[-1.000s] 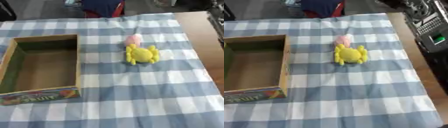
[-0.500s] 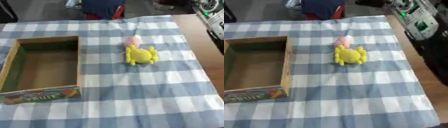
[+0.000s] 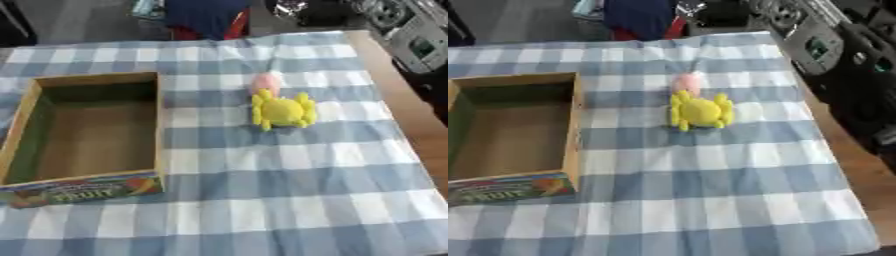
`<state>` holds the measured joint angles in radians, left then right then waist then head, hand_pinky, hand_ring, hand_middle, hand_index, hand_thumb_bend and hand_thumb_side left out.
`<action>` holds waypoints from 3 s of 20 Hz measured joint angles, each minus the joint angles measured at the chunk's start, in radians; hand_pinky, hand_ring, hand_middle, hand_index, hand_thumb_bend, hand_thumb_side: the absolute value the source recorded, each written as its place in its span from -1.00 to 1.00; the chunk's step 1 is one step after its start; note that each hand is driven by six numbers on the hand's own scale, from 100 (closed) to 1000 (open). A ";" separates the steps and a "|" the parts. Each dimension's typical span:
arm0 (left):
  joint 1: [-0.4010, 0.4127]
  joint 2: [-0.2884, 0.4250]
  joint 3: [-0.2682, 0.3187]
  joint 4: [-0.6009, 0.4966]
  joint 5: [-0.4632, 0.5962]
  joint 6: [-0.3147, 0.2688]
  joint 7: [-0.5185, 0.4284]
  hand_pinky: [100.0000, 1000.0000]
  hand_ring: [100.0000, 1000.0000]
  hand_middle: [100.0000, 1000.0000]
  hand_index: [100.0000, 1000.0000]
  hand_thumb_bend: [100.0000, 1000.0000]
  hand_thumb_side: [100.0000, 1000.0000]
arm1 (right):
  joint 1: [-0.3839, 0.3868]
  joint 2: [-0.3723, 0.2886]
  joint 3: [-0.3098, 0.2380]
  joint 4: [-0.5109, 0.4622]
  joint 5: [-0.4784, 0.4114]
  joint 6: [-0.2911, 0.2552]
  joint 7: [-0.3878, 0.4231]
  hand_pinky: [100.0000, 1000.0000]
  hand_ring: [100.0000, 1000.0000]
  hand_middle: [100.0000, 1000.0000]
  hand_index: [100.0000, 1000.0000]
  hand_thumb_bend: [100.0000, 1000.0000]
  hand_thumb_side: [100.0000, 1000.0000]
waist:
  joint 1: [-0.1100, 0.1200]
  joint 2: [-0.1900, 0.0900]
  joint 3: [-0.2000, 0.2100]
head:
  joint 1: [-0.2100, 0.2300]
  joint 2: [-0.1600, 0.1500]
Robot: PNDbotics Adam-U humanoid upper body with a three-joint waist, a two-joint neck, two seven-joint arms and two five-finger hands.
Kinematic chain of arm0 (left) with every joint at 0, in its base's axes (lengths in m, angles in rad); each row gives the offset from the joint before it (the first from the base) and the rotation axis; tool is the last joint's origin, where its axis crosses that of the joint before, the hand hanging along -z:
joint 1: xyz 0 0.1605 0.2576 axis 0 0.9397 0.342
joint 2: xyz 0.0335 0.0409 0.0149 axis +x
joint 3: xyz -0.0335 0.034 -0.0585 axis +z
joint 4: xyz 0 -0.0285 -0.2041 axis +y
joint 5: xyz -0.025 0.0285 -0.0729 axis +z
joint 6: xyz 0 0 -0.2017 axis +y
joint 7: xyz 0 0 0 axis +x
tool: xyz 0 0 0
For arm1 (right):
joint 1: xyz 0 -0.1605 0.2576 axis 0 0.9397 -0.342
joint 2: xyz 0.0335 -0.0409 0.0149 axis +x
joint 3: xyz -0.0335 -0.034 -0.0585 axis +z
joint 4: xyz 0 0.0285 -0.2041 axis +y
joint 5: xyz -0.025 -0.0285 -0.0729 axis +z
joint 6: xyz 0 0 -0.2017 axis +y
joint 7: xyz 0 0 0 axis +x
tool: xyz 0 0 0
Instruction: Pick up objects on the table and place them in the box.
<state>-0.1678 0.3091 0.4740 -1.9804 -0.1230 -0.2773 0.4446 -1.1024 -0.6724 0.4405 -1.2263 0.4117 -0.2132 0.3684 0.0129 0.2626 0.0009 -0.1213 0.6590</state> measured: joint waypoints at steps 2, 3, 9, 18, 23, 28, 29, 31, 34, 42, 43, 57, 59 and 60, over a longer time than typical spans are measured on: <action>0.000 0.000 -0.002 0.000 0.000 0.000 -0.001 -0.38 0.11 -0.03 0.62 -0.23 0.05 | 0.003 0.000 0.003 0.007 0.000 -0.002 0.024 0.42 0.64 0.59 0.95 -1.00 1.00 | 0.002 0.004 0.000 | 0.000 0.000; 0.000 0.000 -0.003 0.000 0.000 -0.001 -0.001 -0.38 0.11 -0.03 0.62 -0.23 0.05 | 0.004 0.000 0.004 0.009 -0.002 -0.001 0.036 0.42 0.65 0.60 0.95 -1.00 1.00 | 0.003 0.006 0.000 | 0.001 0.000; -0.001 0.000 -0.003 0.000 0.000 -0.001 -0.009 -0.38 0.11 -0.03 0.63 -0.23 0.05 | 0.041 -0.019 0.007 0.000 -0.020 0.002 0.101 0.43 0.67 0.62 0.98 -1.00 0.95 | 0.003 0.023 0.000 | 0.002 -0.004; -0.008 -0.001 -0.003 0.000 0.000 -0.001 -0.015 -0.39 0.10 -0.03 0.63 -0.23 0.04 | 0.129 -0.069 -0.018 -0.064 -0.052 0.031 0.161 0.49 0.75 0.71 1.00 -0.99 0.82 | -0.002 0.034 0.002 | 0.005 -0.019; -0.009 -0.001 -0.003 0.000 0.000 0.001 -0.017 -0.39 0.10 -0.03 0.63 -0.24 0.04 | 0.158 -0.088 -0.030 -0.094 -0.042 0.040 0.179 0.52 0.79 0.78 1.00 -0.66 0.86 | -0.004 0.036 0.000 | 0.006 -0.025; -0.010 -0.001 -0.003 0.000 0.000 0.001 -0.017 -0.39 0.10 -0.03 0.63 -0.24 0.04 | 0.174 -0.097 -0.034 -0.093 0.003 0.027 0.186 0.55 0.83 0.84 1.00 -0.25 0.95 | -0.008 0.036 0.000 | 0.006 -0.027; -0.010 -0.001 -0.003 0.000 0.000 0.001 -0.017 -0.39 0.10 -0.03 0.63 -0.24 0.04 | 0.178 -0.097 -0.034 -0.092 0.009 0.022 0.189 0.56 0.83 0.84 1.00 -0.23 0.96 | -0.008 0.036 0.000 | 0.006 -0.027; -0.010 -0.001 -0.003 0.000 0.000 0.002 -0.018 -0.39 0.10 -0.03 0.63 -0.24 0.04 | 0.183 -0.097 -0.034 -0.092 0.017 0.010 0.196 0.56 0.84 0.85 1.00 -0.18 0.95 | -0.008 0.037 0.000 | 0.006 -0.027; -0.010 -0.001 -0.003 0.000 0.000 0.003 -0.019 -0.39 0.10 -0.03 0.63 -0.24 0.04 | 0.191 -0.097 -0.034 -0.092 0.021 -0.004 0.209 0.56 0.84 0.85 1.00 -0.16 0.93 | -0.008 0.038 0.000 | 0.006 -0.027; -0.014 -0.001 -0.003 0.000 0.000 0.005 -0.021 -0.39 0.10 -0.04 0.63 -0.24 0.03 | 0.229 -0.106 -0.034 -0.108 0.023 -0.013 0.223 0.55 0.83 0.83 1.00 -0.28 0.79 | -0.009 0.040 -0.001 | 0.005 -0.027; -0.015 -0.001 -0.003 0.000 0.000 0.005 -0.021 -0.39 0.10 -0.04 0.63 -0.24 0.03 | 0.234 -0.106 -0.033 -0.111 0.024 -0.011 0.225 0.55 0.83 0.83 1.00 -0.28 0.78 | -0.009 0.041 -0.001 | 0.005 -0.027; -0.018 -0.002 -0.003 0.000 0.002 0.005 -0.022 -0.39 0.11 -0.04 0.63 -0.24 0.03 | 0.259 -0.099 -0.016 -0.131 0.120 -0.029 0.183 0.47 0.76 0.74 1.00 -0.32 0.73 | -0.009 0.048 0.005 | 0.005 -0.027; -0.018 -0.002 -0.003 0.000 0.003 0.005 -0.022 -0.39 0.11 -0.04 0.63 -0.24 0.03 | 0.265 -0.095 -0.012 -0.140 0.149 -0.042 0.155 0.46 0.76 0.71 1.00 -0.30 0.73 | -0.009 0.049 0.006 | 0.005 -0.027; -0.018 -0.002 -0.004 0.000 0.003 0.005 -0.022 -0.39 0.11 -0.04 0.63 -0.24 0.03 | 0.268 -0.094 -0.009 -0.143 0.167 -0.049 0.140 0.46 0.76 0.70 1.00 -0.24 0.70 | -0.009 0.049 0.006 | 0.005 -0.027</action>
<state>-0.1860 0.3070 0.4704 -1.9804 -0.1203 -0.2725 0.4225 -0.8346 -0.7666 0.4316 -1.3697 0.5785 -0.2618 0.5084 0.0037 0.3115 0.0065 -0.1165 0.6323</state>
